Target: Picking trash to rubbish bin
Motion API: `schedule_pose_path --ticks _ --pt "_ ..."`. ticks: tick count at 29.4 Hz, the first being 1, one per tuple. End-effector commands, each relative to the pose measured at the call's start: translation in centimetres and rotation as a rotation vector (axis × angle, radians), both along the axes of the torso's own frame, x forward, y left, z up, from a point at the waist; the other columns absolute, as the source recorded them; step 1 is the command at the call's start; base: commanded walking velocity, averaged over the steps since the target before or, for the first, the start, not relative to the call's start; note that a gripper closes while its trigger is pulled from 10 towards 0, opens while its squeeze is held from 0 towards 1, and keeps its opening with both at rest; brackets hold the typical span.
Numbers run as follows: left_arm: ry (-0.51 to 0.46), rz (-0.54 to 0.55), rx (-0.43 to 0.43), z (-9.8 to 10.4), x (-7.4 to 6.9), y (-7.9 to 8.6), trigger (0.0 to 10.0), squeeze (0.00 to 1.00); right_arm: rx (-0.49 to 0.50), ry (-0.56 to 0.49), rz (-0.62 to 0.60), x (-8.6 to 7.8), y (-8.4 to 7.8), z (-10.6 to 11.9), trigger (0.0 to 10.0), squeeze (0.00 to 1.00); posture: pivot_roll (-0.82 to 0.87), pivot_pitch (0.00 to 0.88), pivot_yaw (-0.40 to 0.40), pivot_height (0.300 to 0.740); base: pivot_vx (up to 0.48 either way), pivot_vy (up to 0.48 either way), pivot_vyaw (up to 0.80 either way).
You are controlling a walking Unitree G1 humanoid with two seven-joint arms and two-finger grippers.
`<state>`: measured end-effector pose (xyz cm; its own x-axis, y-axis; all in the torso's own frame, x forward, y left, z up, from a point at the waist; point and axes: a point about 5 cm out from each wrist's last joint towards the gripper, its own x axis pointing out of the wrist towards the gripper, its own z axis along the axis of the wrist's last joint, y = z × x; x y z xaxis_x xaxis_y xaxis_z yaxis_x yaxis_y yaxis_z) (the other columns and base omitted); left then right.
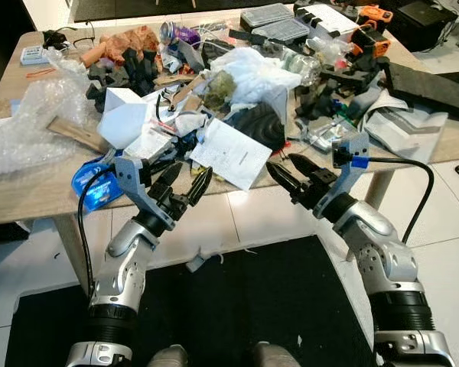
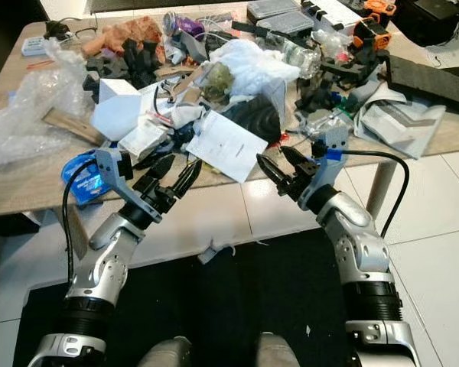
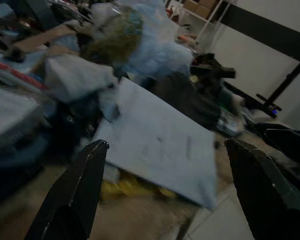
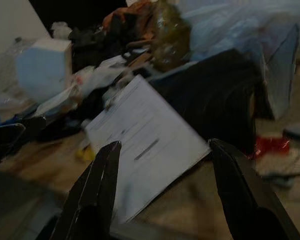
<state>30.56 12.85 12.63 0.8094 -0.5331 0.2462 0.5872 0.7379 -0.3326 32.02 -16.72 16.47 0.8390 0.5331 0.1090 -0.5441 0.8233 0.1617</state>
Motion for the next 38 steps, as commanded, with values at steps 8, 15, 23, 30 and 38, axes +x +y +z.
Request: schedule_pose_path --ticks 8,15,23,30,38 --pt "0.015 -0.002 -0.009 -0.5 -0.2 -0.1 10.0 0.0 -0.023 0.012 -0.032 0.1 -0.8 -0.3 10.0 0.0 -0.04 0.118 -0.006 0.74 0.324 0.0 0.0" --pt "0.016 0.007 -0.021 -0.4 -0.2 0.0 10.0 0.0 -0.03 0.016 -0.029 0.1 -0.8 -0.4 10.0 0.0 -0.04 0.118 -0.007 0.74 0.073 0.0 0.0" --pt "0.012 0.003 -0.016 -0.4 -0.1 0.2 10.0 0.0 -0.049 0.034 -0.006 0.0 -1.9 -0.1 10.0 0.0 -0.04 0.121 -0.005 0.74 0.0 0.0 0.0" --pt "-0.053 -0.119 0.089 0.0 -1.0 1.1 10.0 0.0 -0.102 0.089 0.101 -1.1 -4.7 0.8 10.0 0.0 -0.05 0.123 -0.004 0.74 0.0 0.0 0.0" --pt "-0.082 -0.277 0.176 0.3 -2.5 2.1 10.0 0.0 -0.052 0.164 0.157 -2.2 -6.5 1.7 10.0 0.0 -0.06 0.125 -0.007 0.74 0.0 0.0 0.0"
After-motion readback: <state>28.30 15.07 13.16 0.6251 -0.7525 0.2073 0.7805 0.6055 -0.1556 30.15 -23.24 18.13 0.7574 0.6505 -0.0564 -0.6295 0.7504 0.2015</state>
